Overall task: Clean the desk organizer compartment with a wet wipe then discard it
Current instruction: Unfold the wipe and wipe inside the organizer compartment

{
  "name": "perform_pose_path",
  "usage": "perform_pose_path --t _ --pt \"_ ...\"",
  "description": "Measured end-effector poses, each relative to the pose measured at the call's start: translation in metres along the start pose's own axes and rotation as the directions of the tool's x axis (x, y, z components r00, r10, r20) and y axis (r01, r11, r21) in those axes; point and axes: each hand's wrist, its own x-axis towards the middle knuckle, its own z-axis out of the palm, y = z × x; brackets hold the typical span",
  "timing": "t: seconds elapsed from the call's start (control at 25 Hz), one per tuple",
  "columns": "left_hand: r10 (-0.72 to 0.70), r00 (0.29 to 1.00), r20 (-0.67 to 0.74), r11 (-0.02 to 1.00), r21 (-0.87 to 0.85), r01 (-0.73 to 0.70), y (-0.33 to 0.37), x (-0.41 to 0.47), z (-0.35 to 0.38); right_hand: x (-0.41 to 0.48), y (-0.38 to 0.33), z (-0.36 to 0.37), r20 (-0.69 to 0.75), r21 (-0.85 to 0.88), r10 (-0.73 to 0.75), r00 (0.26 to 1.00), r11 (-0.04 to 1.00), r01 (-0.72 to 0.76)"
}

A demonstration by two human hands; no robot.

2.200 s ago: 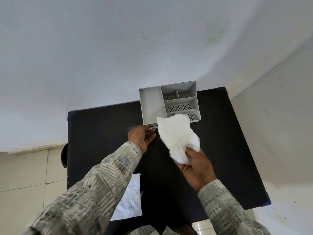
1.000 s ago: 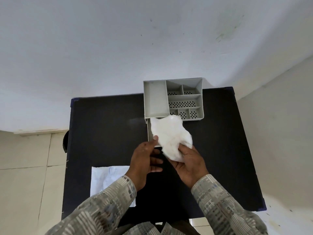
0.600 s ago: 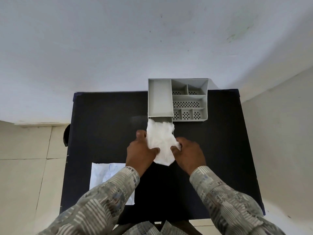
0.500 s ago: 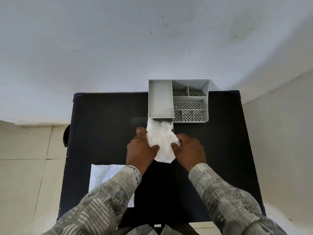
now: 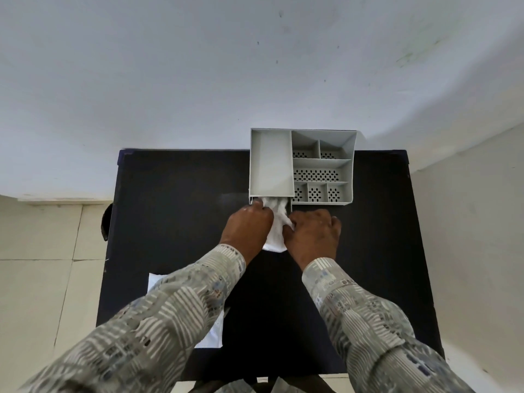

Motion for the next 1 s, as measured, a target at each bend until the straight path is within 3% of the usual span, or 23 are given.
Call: perform_pose_path --t 0.16,0.4,0.48,0.6,0.72,0.84,0.92,1.0 --pt "-0.056 0.989 -0.134 0.996 -0.071 0.046 -0.007 0.004 0.015 0.008 -0.008 0.007 -0.039 -0.05 -0.081 0.996 0.996 0.079" --pt "-0.08 0.92 -0.383 0.942 -0.33 -0.055 -0.011 -0.027 0.039 0.01 -0.005 0.015 -0.024 -0.224 -0.234 0.972 0.949 0.223" --pt "0.024 0.899 -0.438 0.958 -0.248 -0.146 -0.011 -0.045 0.039 0.007 -0.006 0.009 -0.012 -0.183 -0.207 0.978 0.962 0.201" --pt "0.263 0.879 -0.397 0.949 -0.057 -0.309 -0.015 -0.062 0.051 -0.002 -0.001 -0.005 -0.083 -0.03 -0.143 0.986 0.99 0.141" --pt "0.364 0.838 -0.407 0.925 0.053 -0.377 -0.018 -0.065 0.065 -0.02 0.006 -0.015 -0.18 0.005 -0.215 0.96 0.976 0.22" --pt "0.12 0.861 -0.494 0.966 -0.144 -0.217 -0.022 -0.054 0.058 -0.032 0.014 -0.016 -0.166 -0.024 -0.325 0.931 0.945 0.326" --pt "-0.065 0.891 -0.449 0.951 -0.297 -0.08 -0.026 -0.039 0.047 -0.037 0.019 -0.014 -0.16 -0.01 -0.37 0.915 0.928 0.373" --pt "-0.149 0.928 -0.342 0.909 -0.416 -0.007 -0.027 -0.024 0.038 -0.043 0.017 -0.008 -0.087 -0.013 -0.439 0.894 0.898 0.44"
